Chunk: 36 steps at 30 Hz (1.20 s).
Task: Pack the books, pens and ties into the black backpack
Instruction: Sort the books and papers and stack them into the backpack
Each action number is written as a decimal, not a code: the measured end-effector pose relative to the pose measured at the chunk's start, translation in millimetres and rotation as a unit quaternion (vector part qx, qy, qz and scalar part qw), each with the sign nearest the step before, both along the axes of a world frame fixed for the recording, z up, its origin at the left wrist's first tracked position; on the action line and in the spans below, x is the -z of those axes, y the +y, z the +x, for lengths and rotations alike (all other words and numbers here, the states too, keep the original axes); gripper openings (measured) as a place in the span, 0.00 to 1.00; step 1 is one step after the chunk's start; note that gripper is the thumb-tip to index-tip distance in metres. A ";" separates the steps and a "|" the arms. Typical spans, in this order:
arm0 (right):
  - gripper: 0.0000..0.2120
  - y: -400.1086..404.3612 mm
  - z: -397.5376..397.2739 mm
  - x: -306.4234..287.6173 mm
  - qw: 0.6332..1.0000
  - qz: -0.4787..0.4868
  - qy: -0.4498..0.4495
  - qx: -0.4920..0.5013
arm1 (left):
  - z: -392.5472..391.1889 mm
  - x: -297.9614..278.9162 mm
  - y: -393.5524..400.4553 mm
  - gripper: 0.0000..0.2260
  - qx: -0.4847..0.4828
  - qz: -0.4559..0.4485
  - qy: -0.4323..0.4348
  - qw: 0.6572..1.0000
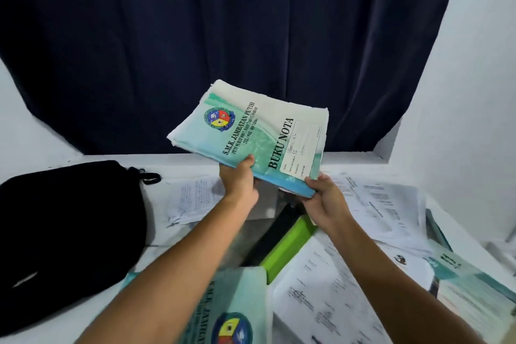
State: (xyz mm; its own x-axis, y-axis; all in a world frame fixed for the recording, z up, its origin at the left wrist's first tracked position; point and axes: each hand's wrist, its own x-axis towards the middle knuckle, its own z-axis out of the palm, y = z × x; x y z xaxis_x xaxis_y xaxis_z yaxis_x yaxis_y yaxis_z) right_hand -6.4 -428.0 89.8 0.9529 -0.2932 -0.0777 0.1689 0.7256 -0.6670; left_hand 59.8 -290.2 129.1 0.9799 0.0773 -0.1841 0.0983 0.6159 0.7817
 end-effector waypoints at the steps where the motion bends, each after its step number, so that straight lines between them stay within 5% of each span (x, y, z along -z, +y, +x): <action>1: 0.19 8.9 -3.3 0.0 0.999 -0.039 0.018 0.011 | 0.5 -2.1 19.8 0.17 0.018 0.004 -0.005 1.000; 4: 0.17 23.3 -15.1 -4.0 0.974 -0.168 0.082 0.128 | 2.0 -8.3 84.5 0.16 0.065 0.081 -0.053 0.993; 7: 0.21 39.3 -28.2 -21.1 0.880 -0.352 0.075 0.309 | 3.3 -14.7 150.0 0.14 0.128 0.200 -0.103 0.966; 9: 0.24 53.4 -31.2 -41.6 0.813 -0.474 0.013 0.337 | 5.7 -19.3 184.5 0.14 0.197 0.264 -0.134 0.935; 13: 0.33 87.8 -26.6 -98.9 0.700 -0.650 -0.097 0.280 | 10.7 -38.3 234.0 0.16 0.347 0.376 -0.188 0.838; 17: 0.45 118.7 -16.5 -144.5 0.640 -0.765 -0.013 0.064 | 8.1 -67.5 256.2 0.15 0.455 0.453 -0.208 0.738; 20: 0.33 124.3 -17.4 -155.5 0.705 -0.696 0.044 -0.126 | 4.9 -91.2 261.0 0.15 0.514 0.497 -0.219 0.664; 23: 0.15 123.4 -24.2 -150.1 0.763 -0.588 0.079 -0.256 | -1.6 -108.8 259.3 0.13 0.539 0.522 -0.205 0.628; 27: 0.22 115.2 -33.3 -124.1 0.829 -0.488 0.060 -0.265 | -9.3 -111.5 259.6 0.15 0.484 0.585 -0.203 0.618; 30: 0.44 100.7 -41.0 -94.4 0.864 -0.433 0.074 -0.248 | -5.8 -96.0 277.0 0.28 0.315 0.626 -0.207 0.683; 33: 0.53 89.5 -53.5 -61.0 0.896 -0.379 0.082 -0.217 | -15.0 -54.2 299.8 0.26 0.117 0.631 -0.176 0.746; 36: 0.51 91.6 -75.8 -34.9 0.921 -0.319 0.083 -0.206 | -45.2 -1.4 313.3 0.28 0.166 0.582 -0.063 0.794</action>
